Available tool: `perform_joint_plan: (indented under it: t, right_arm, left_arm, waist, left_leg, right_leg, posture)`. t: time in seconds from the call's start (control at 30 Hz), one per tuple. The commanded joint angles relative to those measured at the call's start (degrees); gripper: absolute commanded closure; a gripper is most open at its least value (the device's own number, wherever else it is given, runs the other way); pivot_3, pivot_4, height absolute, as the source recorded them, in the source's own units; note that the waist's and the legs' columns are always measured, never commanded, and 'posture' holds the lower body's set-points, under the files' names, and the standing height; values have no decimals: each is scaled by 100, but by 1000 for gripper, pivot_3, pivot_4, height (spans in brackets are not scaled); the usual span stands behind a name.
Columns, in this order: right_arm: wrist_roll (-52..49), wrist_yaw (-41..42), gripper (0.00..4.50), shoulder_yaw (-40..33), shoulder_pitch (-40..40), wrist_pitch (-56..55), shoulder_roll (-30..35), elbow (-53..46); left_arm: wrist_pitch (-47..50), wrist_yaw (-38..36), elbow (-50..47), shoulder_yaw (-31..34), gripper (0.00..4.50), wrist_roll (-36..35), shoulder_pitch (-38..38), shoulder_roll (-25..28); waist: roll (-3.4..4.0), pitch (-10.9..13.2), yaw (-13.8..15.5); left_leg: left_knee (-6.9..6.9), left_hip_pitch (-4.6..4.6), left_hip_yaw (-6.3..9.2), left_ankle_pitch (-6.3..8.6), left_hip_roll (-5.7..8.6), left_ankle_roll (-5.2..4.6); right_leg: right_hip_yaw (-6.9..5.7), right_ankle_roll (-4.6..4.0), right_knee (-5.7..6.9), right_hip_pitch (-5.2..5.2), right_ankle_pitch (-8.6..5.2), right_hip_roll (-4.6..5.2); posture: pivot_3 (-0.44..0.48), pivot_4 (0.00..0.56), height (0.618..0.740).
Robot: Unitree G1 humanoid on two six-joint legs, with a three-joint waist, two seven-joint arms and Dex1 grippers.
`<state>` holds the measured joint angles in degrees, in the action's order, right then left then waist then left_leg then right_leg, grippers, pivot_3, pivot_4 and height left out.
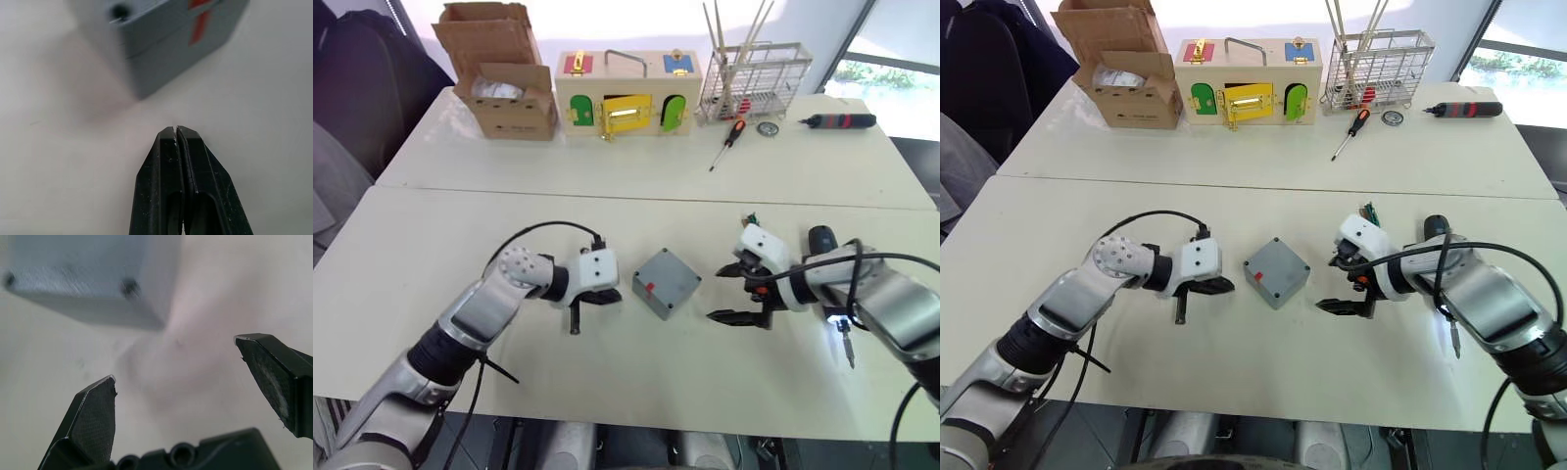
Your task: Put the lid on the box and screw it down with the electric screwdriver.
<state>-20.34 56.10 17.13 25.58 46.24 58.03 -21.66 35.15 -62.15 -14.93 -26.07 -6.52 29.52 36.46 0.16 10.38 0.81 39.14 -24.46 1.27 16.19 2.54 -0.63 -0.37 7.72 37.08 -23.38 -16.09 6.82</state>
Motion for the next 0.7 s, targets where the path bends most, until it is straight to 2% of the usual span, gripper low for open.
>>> perform_joint_plan:
  t: [0.03,0.27,0.7]
  right_arm:
    - [34,147,44,-42,79,-165,-178,-39]
    - [-189,341,44,-89,-59,140,-321,-447]
    - [-560,87,44,-312,-347,709,-533,-1053]
  left_arm:
    - [151,163,-157,57,4500,-103,42,-240]
    - [-40,694,457,103,4500,206,267,-680]
    - [-223,655,594,128,4500,235,300,-685]
  waist:
    - [0,0,-1]
    - [0,0,-13]
    - [0,0,-10]
  left_leg:
    - [2,0,0,0,1,0]
    - [3,1,1,0,2,0]
    - [4,1,2,0,2,0]
  right_leg:
    - [0,0,0,3,0,0]
    - [-1,0,1,2,0,0]
    - [-1,0,2,2,0,0]
  posture:
    - [0,150,735]
    - [0,150,735]
    - [0,150,735]
